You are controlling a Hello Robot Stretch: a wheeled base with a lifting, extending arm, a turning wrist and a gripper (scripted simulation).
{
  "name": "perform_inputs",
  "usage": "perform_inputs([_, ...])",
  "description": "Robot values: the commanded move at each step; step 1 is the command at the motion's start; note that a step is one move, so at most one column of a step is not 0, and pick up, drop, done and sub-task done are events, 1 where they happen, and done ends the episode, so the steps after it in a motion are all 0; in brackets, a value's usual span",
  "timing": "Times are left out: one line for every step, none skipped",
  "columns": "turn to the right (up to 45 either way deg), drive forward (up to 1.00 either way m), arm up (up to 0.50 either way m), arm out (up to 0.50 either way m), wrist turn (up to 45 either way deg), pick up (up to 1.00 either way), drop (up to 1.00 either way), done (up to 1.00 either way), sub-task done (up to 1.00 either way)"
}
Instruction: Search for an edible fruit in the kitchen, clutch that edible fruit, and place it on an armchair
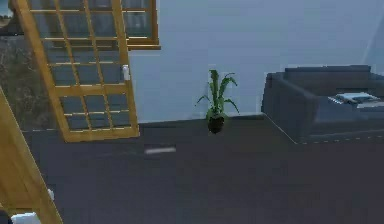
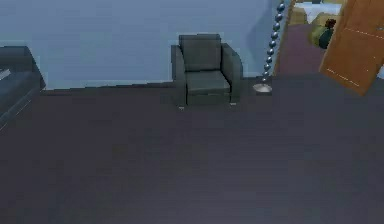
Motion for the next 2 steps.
perform_inputs([33.0,0.0,0.0,0.0,0.0,0.0,0.0,0.0,0.0])
perform_inputs([0.0,0.25,0.0,0.0,0.0,0.0,0.0,0.0,0.0])
